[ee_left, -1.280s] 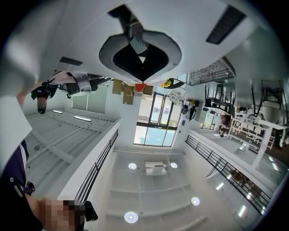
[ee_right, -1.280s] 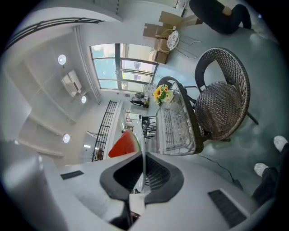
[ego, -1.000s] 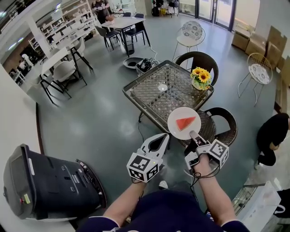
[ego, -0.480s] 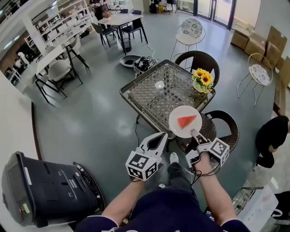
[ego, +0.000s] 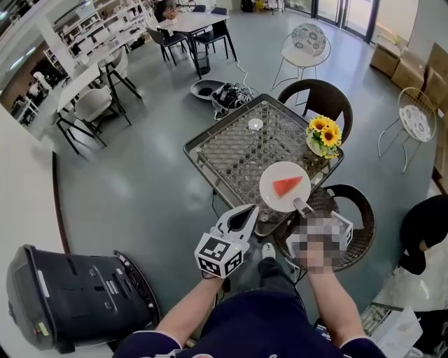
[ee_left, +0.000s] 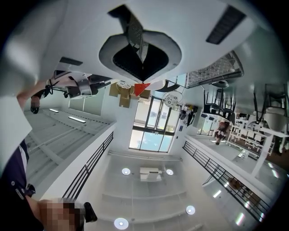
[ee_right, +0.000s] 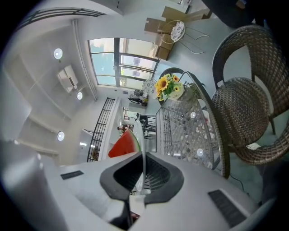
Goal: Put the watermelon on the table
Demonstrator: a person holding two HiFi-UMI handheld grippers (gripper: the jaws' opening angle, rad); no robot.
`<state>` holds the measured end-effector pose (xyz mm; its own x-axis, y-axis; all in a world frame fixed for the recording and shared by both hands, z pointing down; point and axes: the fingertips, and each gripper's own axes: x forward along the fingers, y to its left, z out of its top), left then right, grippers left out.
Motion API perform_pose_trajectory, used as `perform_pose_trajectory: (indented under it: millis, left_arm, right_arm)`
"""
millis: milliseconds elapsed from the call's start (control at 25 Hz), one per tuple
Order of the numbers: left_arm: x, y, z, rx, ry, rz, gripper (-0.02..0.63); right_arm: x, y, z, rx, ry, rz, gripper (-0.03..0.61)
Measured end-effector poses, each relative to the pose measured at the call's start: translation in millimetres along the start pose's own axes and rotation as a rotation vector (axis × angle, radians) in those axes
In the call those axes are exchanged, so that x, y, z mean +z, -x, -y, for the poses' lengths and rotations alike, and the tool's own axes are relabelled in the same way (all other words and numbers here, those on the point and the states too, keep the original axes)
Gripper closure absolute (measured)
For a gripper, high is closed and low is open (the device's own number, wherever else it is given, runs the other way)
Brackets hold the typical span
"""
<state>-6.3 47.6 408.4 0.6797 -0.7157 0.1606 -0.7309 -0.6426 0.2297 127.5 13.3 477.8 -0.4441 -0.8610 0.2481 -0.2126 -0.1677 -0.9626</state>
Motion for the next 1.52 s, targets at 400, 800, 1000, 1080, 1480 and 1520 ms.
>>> perform_pose_trajectory:
  millis: [400,800,1000,1080,1480,1520]
  left_arm:
    - [8,-94,-40,0.025,0.017,-0.029,0.609]
    - [11,-152,-78,0.046,0.012,-0.069,0.609]
    - [5,-163,-101,0.045,0.021,-0.088,0.609]
    - [1,-167,-111,0.034,0.025,-0.095,0.609]
    - [-17,-184,-154,-0.069,0.062,-0.14,0.609]
    - [-18,-185,-160,-0.072,0.059,-0.147,0.609]
  right_arm:
    - [64,-79,10,-0.03,-0.001,-0.095,0.569]
    - [100,-144,28,-0.05,-0.011,-0.148,0.569]
    - [105,-168,38,-0.067,-0.009,-0.138,0.569]
    - [104,-178,40,-0.068,-0.018,-0.122,0.569]
    - [88,-215,45,-0.106,-0.038,-0.026,0.569]
    - [85,-220,48,-0.119,-0.033,-0.027,0.569]
